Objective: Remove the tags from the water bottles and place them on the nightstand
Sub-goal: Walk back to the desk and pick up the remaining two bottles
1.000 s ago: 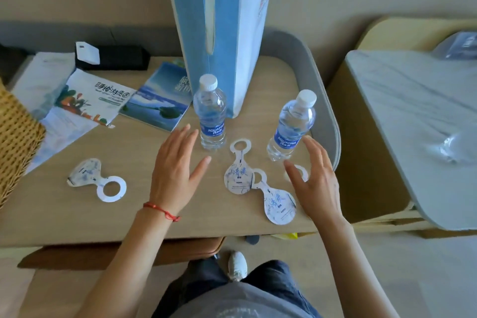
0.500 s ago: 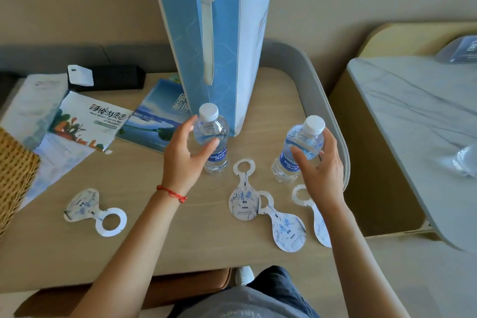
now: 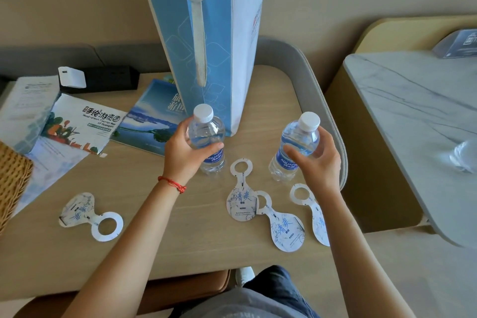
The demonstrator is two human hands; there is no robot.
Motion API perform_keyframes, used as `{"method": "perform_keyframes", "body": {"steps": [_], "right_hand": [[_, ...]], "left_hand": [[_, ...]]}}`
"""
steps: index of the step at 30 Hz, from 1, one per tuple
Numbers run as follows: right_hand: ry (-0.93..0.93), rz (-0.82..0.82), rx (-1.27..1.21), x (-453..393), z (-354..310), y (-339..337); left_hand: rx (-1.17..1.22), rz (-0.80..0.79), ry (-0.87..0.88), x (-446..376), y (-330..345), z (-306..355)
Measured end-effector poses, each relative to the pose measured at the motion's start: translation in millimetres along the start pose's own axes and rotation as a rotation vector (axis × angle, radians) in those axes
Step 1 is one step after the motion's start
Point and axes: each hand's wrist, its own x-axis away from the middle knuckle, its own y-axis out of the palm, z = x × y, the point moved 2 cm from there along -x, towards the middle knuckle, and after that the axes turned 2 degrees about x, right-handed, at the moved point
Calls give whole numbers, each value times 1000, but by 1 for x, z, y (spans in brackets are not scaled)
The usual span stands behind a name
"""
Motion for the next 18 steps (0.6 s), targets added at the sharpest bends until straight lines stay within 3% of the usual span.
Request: {"method": "perform_keyframes", "body": {"steps": [10,18], "right_hand": [[-49,22,-107,-2,-12,-14],[-79,-90,-247,11,-17,-28]], "left_hand": [[38,99,32,7,-14,11],[240,50,-24,33,-38,33]]}}
